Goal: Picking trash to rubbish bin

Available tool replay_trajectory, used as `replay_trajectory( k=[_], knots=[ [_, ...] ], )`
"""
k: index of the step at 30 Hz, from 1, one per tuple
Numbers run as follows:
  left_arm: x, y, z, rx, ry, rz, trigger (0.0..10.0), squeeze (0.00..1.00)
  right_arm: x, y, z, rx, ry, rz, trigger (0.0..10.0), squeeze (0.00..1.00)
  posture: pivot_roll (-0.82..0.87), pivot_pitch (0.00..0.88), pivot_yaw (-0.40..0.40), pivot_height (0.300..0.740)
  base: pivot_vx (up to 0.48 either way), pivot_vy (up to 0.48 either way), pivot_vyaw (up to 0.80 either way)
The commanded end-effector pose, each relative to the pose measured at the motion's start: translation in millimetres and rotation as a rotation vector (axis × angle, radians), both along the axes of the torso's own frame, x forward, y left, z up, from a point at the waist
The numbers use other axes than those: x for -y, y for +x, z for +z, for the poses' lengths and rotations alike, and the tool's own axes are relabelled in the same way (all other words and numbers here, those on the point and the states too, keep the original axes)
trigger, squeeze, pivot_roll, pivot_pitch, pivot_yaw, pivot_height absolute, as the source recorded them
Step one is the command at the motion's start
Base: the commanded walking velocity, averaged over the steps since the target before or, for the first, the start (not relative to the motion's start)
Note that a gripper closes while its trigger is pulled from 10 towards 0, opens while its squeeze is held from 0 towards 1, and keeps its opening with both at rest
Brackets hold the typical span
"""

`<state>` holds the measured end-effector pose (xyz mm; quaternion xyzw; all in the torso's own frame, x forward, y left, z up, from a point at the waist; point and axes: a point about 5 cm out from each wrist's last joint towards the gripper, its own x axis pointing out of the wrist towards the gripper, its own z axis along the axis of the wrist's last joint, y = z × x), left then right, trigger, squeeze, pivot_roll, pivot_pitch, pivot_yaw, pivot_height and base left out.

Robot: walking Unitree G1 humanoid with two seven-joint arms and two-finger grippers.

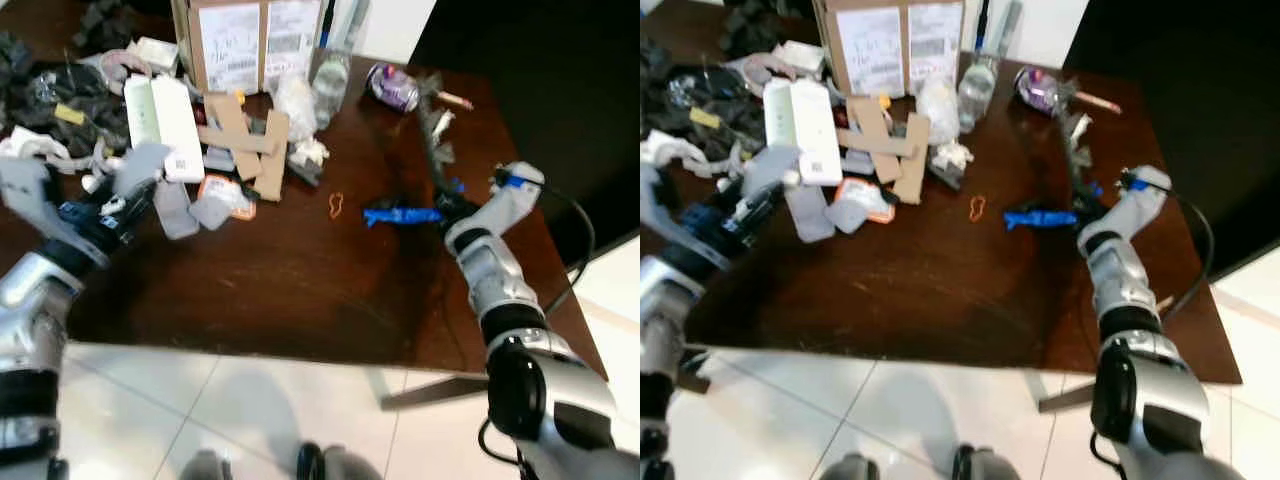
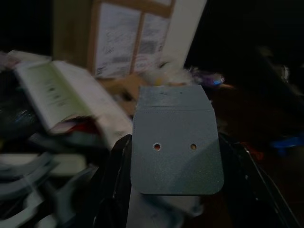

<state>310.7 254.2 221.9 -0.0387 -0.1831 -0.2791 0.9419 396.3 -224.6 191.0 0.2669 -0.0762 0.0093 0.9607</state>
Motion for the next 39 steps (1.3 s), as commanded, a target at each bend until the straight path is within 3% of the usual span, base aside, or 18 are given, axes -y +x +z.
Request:
replay_trajectory(
  k=[1,5,10,12,16,17,18,20,21,25,27,28,31,32,34,37,38,39],
  knots=[
    [10.9,-3.3,-4,-0.01,-0.01,-0.05,10.0,0.0,6.3,-1.4,3,0.026,0.045,-0.016,0.0,0.0,0.15,0.161,-0.118,0.74,0.0,0.0,0.0],
    [40.4,-19.6,6,0.019,-0.034,-0.214,10.0,0.0,12.4,-1.4,11,0.096,0.182,-0.01,0.0,0.0,0.16,0.151,-0.113,0.74,0.0,0.0,0.0],
    [65.2,-24.2,-3,0.0,-0.107,-0.311,10.0,0.0,29.5,-4.5,15,0.097,0.13,-0.126,0.0,0.0,0.17,0.132,-0.098,0.74,0.0,0.0,0.0],
    [84.2,-25.4,-18,-0.055,-0.14,-0.342,10.0,0.0,50.5,-10.3,20,0.1,0.107,-0.248,0.0,0.0,0.16,0.13,-0.095,0.74,0.0,0.0,0.0],
    [92.9,-25.5,-24,-0.076,-0.16,-0.357,10.0,0.0,61.3,-13.9,21,0.094,0.08,-0.308,0.0,0.0,0.16,0.125,-0.09,0.74,0.0,0.0,0.0],
    [100.1,-25.0,-31,-0.096,-0.175,-0.364,10.0,0.0,72.2,-17.9,22,0.079,0.06,-0.363,3.3,0.0,0.16,0.123,-0.087,0.74,0.0,0.0,0.0],
    [108.0,-23.8,-38,-0.125,-0.192,-0.361,10.0,0.0,86.5,-23.9,21,0.05,0.021,-0.433,10.0,0.0,0.16,0.121,-0.088,0.74,0.0,0.0,0.0],
    [118.6,-22.9,-49,-0.186,-0.231,-0.354,10.0,0.0,109.6,-35.1,17,-0.029,-0.035,-0.549,10.0,0.0,0.16,0.117,-0.086,0.74,0.0,0.0,0.0],
    [118.6,-22.9,-49,-0.186,-0.231,-0.354,10.0,0.0,109.6,-35.1,17,-0.029,-0.035,-0.549,10.0,0.0,0.16,0.117,-0.086,0.74,0.0,0.0,0.0],
    [128.2,-24.2,-63,-0.252,-0.221,-0.348,10.0,0.0,131.7,-49.0,9,-0.113,-0.089,-0.658,10.0,0.0,0.15,0.114,-0.085,0.74,0.0,0.0,0.0],
    [134.2,-24.5,-74,-0.294,-0.179,-0.339,10.0,0.0,150.8,-64.5,-1,-0.193,-0.12,-0.77,10.0,0.0,0.15,0.11,-0.086,0.74,0.0,0.0,0.0],
    [134.2,-24.5,-74,-0.294,-0.179,-0.339,10.0,0.0,150.8,-64.5,-1,-0.193,-0.12,-0.77,10.0,0.0,0.15,0.11,-0.086,0.74,0.0,0.0,0.0],
    [139.3,-26.8,-91,-0.346,-0.113,-0.33,10.0,0.0,179.7,-95.5,-23,-0.333,-0.181,-0.926,10.0,0.0,0.14,0.108,-0.087,0.74,0.0,0.0,0.0],
    [139.3,-26.8,-91,-0.346,-0.113,-0.33,10.0,0.0,179.7,-95.5,-23,-0.333,-0.181,-0.926,10.0,0.0,0.14,0.108,-0.087,0.74,0.0,0.0,0.0],
    [141.0,-29.0,-102,-0.379,-0.059,-0.321,10.0,0.0,195.3,-119.7,-43,-0.449,-0.205,-1.003,10.0,0.0,0.15,0.109,-0.094,0.74,0.0,0.0,0.0],
    [140.9,-29.7,-107,-0.394,-0.038,-0.314,10.0,0.0,199.5,-128.8,-52,-0.49,-0.195,-1.021,10.0,0.0,0.15,0.11,-0.097,0.74,0.0,0.0,0.0],
    [140.1,-31.2,-114,-0.417,-0.002,-0.303,10.0,0.0,203.6,-141.2,-65,-0.554,-0.194,-1.045,10.0,0.0,0.15,0.112,-0.101,0.74,0.0,0.0,0.0],
    [136.9,-34.9,-132,-0.469,0.076,-0.269,10.0,0.0,207.6,-166.4,-93,-0.685,-0.19,-1.069,10.0,0.0,0.15,0.112,-0.101,0.74,0.0,0.0,0.0]
  ],
)
